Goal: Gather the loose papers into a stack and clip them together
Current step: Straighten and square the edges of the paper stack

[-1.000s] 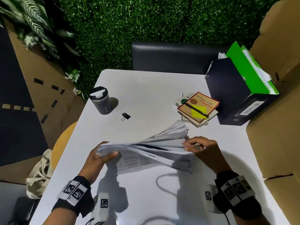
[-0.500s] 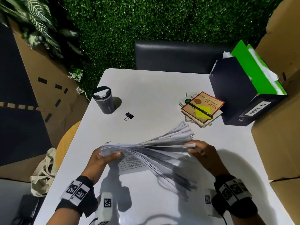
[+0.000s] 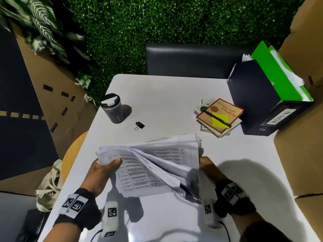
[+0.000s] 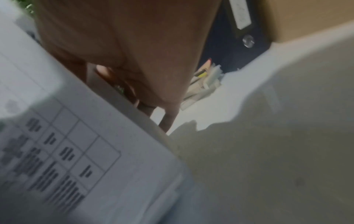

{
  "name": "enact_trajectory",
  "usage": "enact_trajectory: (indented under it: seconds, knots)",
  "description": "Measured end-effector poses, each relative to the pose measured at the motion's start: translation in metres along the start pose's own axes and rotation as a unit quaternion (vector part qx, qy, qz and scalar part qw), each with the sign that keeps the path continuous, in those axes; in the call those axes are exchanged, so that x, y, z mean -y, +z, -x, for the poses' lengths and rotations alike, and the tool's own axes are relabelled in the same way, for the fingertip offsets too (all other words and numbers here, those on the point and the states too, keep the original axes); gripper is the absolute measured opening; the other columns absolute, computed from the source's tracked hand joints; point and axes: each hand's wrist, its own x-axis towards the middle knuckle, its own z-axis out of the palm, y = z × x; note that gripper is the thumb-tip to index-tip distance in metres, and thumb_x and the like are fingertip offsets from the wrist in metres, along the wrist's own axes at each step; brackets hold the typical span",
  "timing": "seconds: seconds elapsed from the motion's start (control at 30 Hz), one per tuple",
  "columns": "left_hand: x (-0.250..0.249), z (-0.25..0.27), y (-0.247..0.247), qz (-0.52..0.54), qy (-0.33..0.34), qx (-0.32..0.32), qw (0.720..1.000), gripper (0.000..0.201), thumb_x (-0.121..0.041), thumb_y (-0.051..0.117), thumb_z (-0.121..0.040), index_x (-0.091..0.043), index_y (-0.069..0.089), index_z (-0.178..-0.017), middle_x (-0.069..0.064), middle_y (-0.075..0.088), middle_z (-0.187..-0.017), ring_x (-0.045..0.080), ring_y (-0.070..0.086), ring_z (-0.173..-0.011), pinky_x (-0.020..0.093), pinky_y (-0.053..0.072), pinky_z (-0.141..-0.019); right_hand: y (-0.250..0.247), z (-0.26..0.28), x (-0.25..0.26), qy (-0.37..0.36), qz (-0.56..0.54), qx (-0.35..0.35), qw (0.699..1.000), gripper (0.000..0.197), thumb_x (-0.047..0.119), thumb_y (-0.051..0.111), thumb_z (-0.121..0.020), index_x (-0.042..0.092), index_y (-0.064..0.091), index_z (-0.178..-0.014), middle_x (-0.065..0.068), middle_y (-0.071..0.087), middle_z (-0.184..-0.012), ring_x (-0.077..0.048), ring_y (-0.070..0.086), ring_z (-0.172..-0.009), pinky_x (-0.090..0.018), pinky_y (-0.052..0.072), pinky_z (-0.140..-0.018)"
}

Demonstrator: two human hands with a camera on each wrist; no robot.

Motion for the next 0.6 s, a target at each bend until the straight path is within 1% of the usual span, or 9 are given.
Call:
enact_trajectory:
  seconds: [0.07,0.13,0.2,0.27,0.33,0.4,0.47,0.53,0.6]
  knots:
    - [-0.005,-0.003,-0.004,0.024,-0.025,-0.007,0.999,0.038,-0.019,0.077,-0.073,-0.002,0.068,-0.106,0.020,0.072,-0.106,0.034,0.069,-0.096,0.038,0.058,-0.076,0.005,0.008,0.015,0.018,-0.125,-0.073,0.989,0.009,0.018,0.063,-0.074,0.011,0.065,-0.068,-0.003,0.067,-0.068,-0.012,0.062,-0.063,-0.020,0.048,-0.060]
    - [-0.005,-0.008,-0.006,0.026,-0.060,-0.012,0.998,0.030,-0.005,0.064,-0.084,0.001,0.064,-0.113,0.019,0.070,-0.111,0.035,0.067,-0.102,0.040,0.056,-0.081,0.013,0.017,0.017,-0.005,-0.184,-0.073,0.980,0.023,0.006,0.054,-0.071,0.015,0.047,-0.051,0.008,0.045,-0.042,-0.001,0.040,-0.040,-0.018,0.031,-0.046]
    - [0.002,-0.014,-0.008,0.002,-0.098,-0.024,0.995,0.029,-0.004,0.063,-0.086,0.004,0.064,-0.115,0.020,0.070,-0.111,0.036,0.067,-0.100,0.037,0.056,-0.078,0.022,0.033,0.015,0.026,-0.251,-0.020,0.967,0.027,0.013,0.047,-0.084,0.016,0.042,-0.057,0.009,0.038,-0.049,-0.004,0.035,-0.050,-0.026,0.029,-0.056]
    - [0.015,-0.018,-0.007,-0.042,-0.124,-0.058,0.990,0.028,-0.006,0.067,-0.084,0.006,0.066,-0.109,0.023,0.070,-0.105,0.035,0.066,-0.088,0.032,0.053,-0.070,0.032,0.040,0.006,0.047,-0.277,0.015,0.960,0.023,0.021,0.048,-0.086,0.015,0.052,-0.064,0.003,0.049,-0.056,-0.010,0.046,-0.057,-0.029,0.034,-0.066]
    - [0.033,-0.023,-0.008,-0.061,-0.144,-0.086,0.984,0.030,-0.006,0.071,-0.080,0.006,0.066,-0.107,0.028,0.067,-0.108,0.034,0.062,-0.087,0.038,0.050,-0.075,0.035,0.046,0.004,0.046,-0.301,0.036,0.952,0.024,0.025,0.052,-0.074,0.007,0.066,-0.082,0.009,0.067,-0.063,-0.003,0.061,-0.063,-0.019,0.044,-0.069]
    - [0.048,-0.024,-0.009,-0.057,-0.154,-0.109,0.980,0.035,-0.002,0.072,-0.077,0.009,0.063,-0.109,0.031,0.065,-0.110,0.034,0.060,-0.087,0.042,0.048,-0.079,0.037,0.049,0.002,0.067,-0.329,0.038,0.941,0.033,0.026,0.058,-0.068,0.006,0.068,-0.092,0.020,0.069,-0.059,0.011,0.063,-0.061,-0.004,0.042,-0.061]
    - [0.056,-0.023,-0.009,-0.064,-0.161,-0.120,0.978,0.038,-0.004,0.074,-0.076,0.010,0.062,-0.110,0.033,0.065,-0.111,0.033,0.059,-0.086,0.046,0.048,-0.081,0.042,0.053,-0.010,0.091,-0.393,0.034,0.914,0.043,0.048,0.070,-0.067,0.015,0.066,-0.094,0.017,0.066,-0.064,0.012,0.059,-0.057,-0.006,0.043,-0.058]
    - [0.057,-0.021,-0.006,-0.067,-0.156,-0.109,0.979,0.038,-0.005,0.074,-0.075,0.009,0.063,-0.109,0.033,0.064,-0.113,0.033,0.060,-0.087,0.047,0.048,-0.084,0.043,0.054,-0.014,0.126,-0.446,0.037,0.885,0.052,0.060,0.064,-0.070,0.019,0.064,-0.102,0.009,0.066,-0.094,0.007,0.059,-0.083,-0.017,0.047,-0.081]
    - [0.051,-0.018,-0.002,-0.062,-0.138,-0.088,0.985,0.040,-0.005,0.075,-0.074,0.009,0.063,-0.110,0.033,0.064,-0.113,0.035,0.063,-0.090,0.046,0.049,-0.086,0.041,0.056,-0.001,0.101,-0.409,0.027,0.907,0.053,0.059,0.056,-0.080,0.015,0.064,-0.108,0.011,0.061,-0.115,0.002,0.053,-0.105,-0.024,0.040,-0.100]
